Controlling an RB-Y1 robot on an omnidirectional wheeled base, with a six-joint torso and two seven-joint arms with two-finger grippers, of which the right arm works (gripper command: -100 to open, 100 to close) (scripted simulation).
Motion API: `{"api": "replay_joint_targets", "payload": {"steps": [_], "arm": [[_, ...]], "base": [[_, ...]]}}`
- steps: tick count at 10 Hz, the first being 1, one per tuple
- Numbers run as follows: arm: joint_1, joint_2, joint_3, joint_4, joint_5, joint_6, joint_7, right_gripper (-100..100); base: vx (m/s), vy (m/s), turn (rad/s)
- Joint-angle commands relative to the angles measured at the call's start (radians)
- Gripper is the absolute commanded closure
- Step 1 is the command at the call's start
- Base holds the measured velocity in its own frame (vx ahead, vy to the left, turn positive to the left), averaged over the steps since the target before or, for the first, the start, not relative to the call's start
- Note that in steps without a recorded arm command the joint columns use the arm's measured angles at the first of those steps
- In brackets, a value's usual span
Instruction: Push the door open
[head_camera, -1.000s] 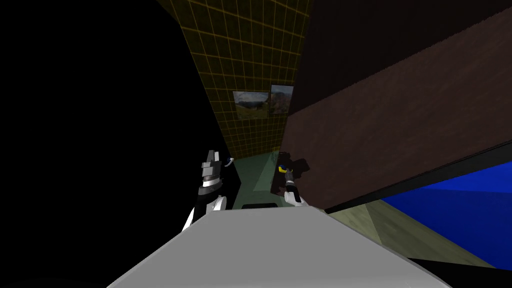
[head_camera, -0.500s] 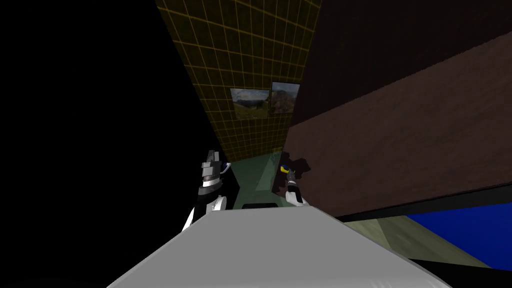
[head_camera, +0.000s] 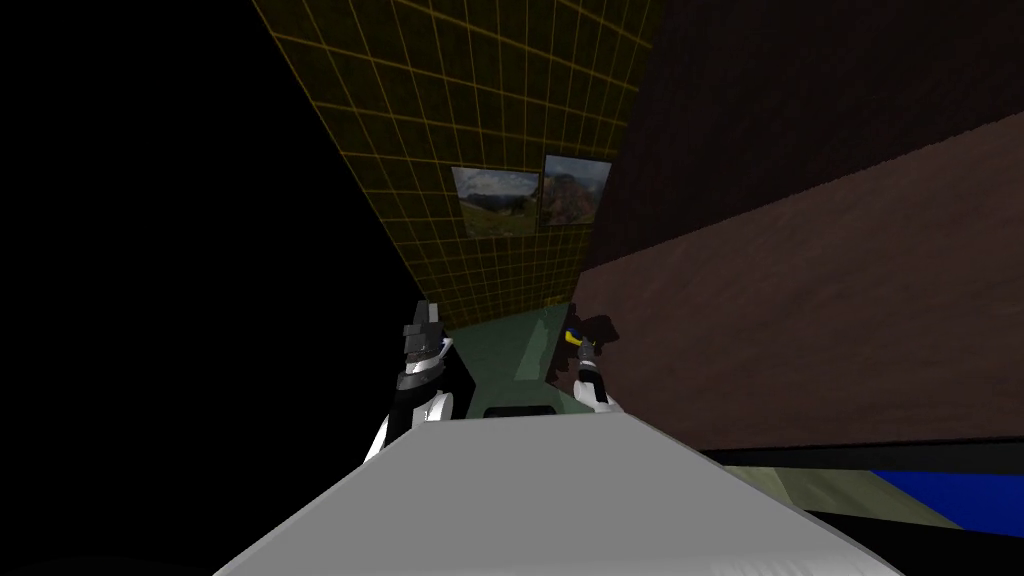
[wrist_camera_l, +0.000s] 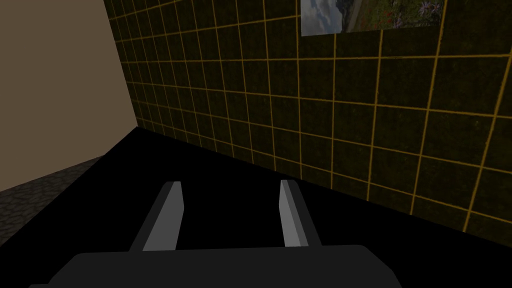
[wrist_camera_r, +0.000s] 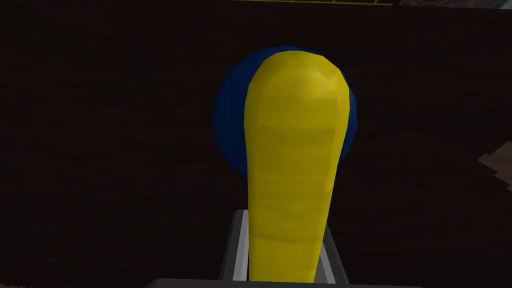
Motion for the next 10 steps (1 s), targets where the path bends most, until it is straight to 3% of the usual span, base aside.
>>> {"api": "replay_joint_targets", "payload": {"steps": [1,2,5,10], "arm": [[0.041,0.006,-0.008,-0.050,-0.002,0.031,0.013,100],[0.041,0.004,-0.029,-0.072,-0.016,0.029,0.024,100],[0.041,0.003,-0.040,-0.072,-0.023,0.028,0.029,100],[0.043,0.007,-0.104,-0.072,-0.063,0.023,0.062,100]], "base": [[0.000,0.000,0.000],[0.112,-0.009,-0.095],[0.145,0.000,-0.048],[0.197,0.012,-0.063]]}}
